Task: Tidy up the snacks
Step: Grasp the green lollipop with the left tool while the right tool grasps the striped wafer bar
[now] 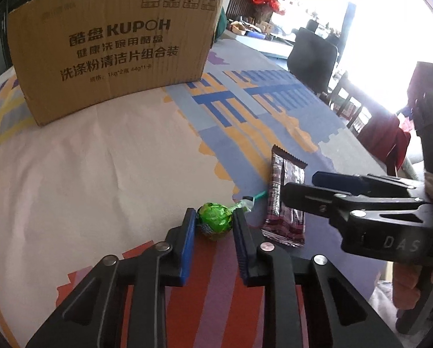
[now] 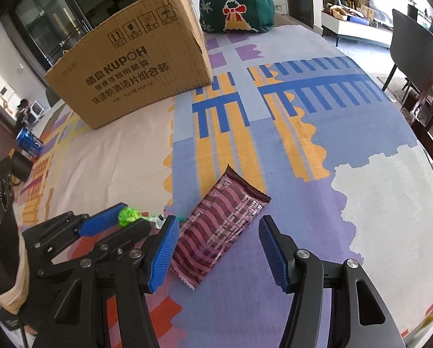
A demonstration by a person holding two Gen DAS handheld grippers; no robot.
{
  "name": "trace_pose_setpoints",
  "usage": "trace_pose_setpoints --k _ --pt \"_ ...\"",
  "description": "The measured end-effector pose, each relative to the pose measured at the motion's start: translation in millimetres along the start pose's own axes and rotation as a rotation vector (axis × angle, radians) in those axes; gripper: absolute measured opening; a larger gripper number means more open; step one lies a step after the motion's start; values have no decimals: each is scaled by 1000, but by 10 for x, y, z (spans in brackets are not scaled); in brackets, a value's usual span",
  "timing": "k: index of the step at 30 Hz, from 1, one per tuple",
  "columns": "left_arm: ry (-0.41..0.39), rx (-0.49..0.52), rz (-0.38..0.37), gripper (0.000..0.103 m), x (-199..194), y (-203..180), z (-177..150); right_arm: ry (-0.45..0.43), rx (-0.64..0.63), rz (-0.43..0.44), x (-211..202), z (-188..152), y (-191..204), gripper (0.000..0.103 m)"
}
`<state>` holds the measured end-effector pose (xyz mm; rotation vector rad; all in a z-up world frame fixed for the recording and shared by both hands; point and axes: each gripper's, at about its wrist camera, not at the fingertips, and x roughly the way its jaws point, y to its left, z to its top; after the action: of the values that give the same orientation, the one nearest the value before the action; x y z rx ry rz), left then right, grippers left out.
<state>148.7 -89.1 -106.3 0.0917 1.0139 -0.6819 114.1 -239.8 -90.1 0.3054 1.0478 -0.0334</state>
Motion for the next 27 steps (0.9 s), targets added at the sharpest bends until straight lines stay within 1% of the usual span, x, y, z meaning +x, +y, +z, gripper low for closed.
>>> trace_pose_setpoints --k 5,8,10,12,15,18,22,24,25,27 --pt "-26 -28 35 25 -74 48 -16 3 -6 -5 53 19 27 58" --pt "-48 -82 71 25 -156 141 -24 9 -6 -8 85 31 35 58" --pt "-65 -123 80 25 -231 210 -33 9 -12 -18 107 42 55 58" --pt "-79 -137 85 25 -283 240 -36 7 -28 -27 135 57 97 58" --pt "-98 -150 106 25 -354 270 -45 8 -60 -42 187 77 181 58" --pt "-98 -171 122 25 -383 309 -57 6 -110 -59 248 81 290 58" --pt "-85 -187 145 25 -368 329 -87 -15 -187 -114 297 38 406 58" --pt "-77 -190 153 25 -347 329 -98 -27 -224 -149 309 7 446 54" --pt "-74 -191 158 25 -334 321 -101 -39 -240 -150 300 -10 460 48" --pt "-71 -193 164 25 -327 311 -106 -45 -247 -142 289 -20 469 45"
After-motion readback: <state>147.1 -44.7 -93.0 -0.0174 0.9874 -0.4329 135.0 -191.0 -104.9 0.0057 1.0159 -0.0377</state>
